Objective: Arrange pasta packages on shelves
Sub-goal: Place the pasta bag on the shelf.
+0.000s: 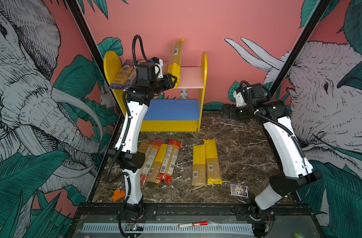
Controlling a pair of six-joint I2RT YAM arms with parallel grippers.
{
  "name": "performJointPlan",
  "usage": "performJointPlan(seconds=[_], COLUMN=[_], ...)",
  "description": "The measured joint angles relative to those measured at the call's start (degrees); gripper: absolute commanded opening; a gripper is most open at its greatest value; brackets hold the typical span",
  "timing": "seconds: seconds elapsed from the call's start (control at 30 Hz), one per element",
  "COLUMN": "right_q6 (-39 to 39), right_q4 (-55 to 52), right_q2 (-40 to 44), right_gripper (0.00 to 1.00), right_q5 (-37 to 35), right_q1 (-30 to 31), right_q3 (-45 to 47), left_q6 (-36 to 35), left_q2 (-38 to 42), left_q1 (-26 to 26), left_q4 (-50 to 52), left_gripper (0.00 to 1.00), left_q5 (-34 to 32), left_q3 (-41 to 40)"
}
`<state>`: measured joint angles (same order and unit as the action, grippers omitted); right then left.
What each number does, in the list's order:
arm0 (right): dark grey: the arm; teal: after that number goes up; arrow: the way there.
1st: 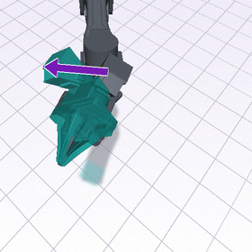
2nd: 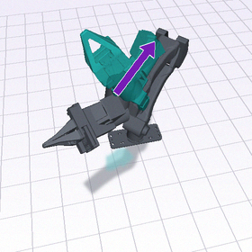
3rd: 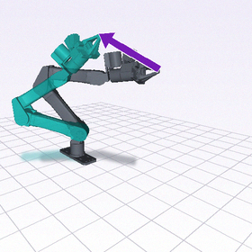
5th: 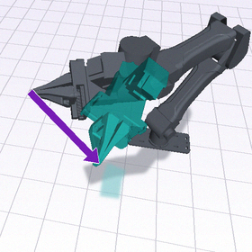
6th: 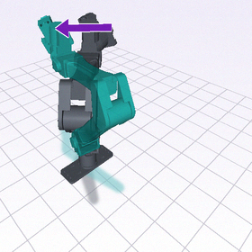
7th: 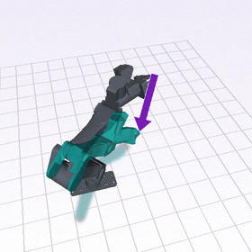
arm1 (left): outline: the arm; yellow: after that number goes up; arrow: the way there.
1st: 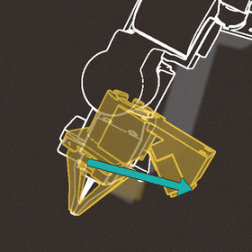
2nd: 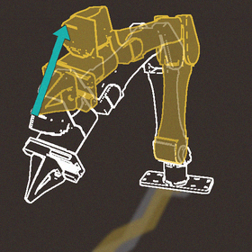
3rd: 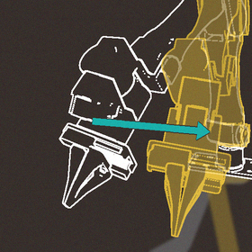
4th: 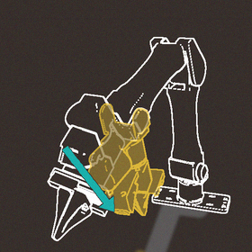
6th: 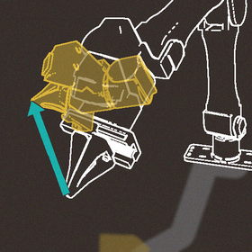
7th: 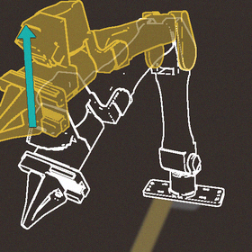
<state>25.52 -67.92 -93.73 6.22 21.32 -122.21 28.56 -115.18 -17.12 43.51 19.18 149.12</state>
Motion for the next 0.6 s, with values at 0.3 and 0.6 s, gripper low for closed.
performJointPlan(seconds=[0.3,0.6], right_q6=[-0.04,-0.22], right_q4=[0.7,2.73], right_q2=[-3.21,-11.67], right_gripper=[0.99,0.99], right_q5=[3.13,8.22], right_q1=[0.0,0.07], right_q3=[-8.94,-25.79], left_q6=[1.4,2.47], left_q2=[0.02,2.32], left_q1=[0.2,0.2], left_q4=[-0.09,-0.22], left_gripper=[0.0,0.18], left_q5=[1.55,2.6], left_q3=[-0.46,-6.08])
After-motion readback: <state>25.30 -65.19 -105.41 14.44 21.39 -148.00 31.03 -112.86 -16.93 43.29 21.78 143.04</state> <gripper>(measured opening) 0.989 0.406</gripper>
